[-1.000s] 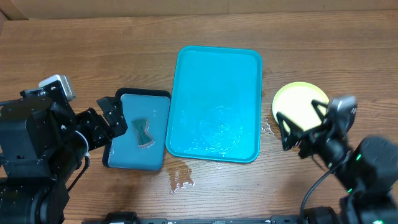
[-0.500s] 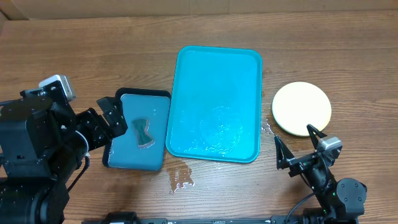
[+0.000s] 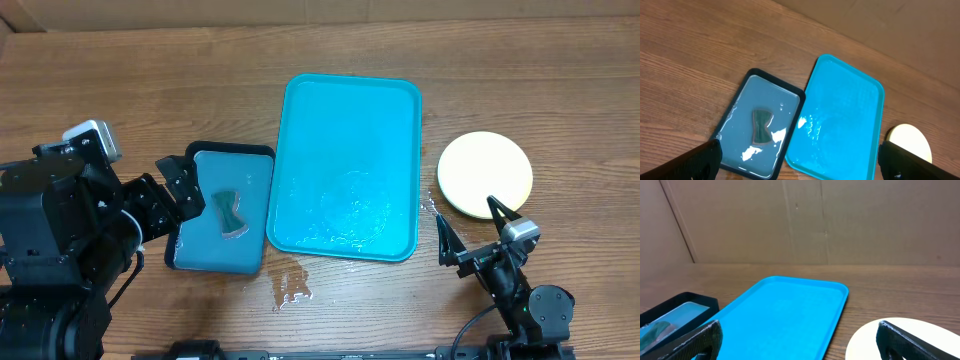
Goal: Clean dirty plates on tray and stack at the side
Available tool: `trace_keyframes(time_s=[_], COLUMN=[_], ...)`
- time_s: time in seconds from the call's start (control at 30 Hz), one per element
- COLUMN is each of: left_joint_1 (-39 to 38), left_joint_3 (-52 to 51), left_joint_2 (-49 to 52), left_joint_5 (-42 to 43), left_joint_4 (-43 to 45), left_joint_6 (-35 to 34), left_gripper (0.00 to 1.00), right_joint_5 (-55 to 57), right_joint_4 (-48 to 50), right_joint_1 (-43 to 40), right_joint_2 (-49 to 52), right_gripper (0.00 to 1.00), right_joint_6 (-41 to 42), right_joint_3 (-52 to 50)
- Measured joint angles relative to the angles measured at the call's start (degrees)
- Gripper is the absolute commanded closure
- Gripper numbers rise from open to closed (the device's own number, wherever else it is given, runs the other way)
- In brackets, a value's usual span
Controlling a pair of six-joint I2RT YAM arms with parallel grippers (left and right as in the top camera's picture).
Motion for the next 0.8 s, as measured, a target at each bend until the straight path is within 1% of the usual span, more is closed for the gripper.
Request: trace_keyframes(time_s=[0.5,0.67,0.73,0.8], left_joint_1=[0.0,-0.1,-0.1,-0.1], left_joint_3=[0.0,-0.3,-2.4,-6.6], left_joint_2=[0.0,-0.5,-2.2,-5.3], left_joint_5=[-0.1,-1.6,-2.3,-2.6], left_joint_4=[-0.2,-1.2,2.1,8.4], left_joint_6=[0.2,1.3,1.3,1.5], left_gripper=[0.00,0.00,0.00,0.00], right_joint_5=[0.2,0.2,0.2,0.2], right_joint_4=[0.0,-0.1,0.0,-0.1], right_joint_1=[0.0,0.0,0.0,0.0], right_joint_2=[0.0,0.0,0.0,0.0], right_gripper=[0.00,0.00,0.00,0.00], right_joint_6=[0.0,0.0,0.0,0.0], right_joint_3=[0.0,0.0,0.0,0.0])
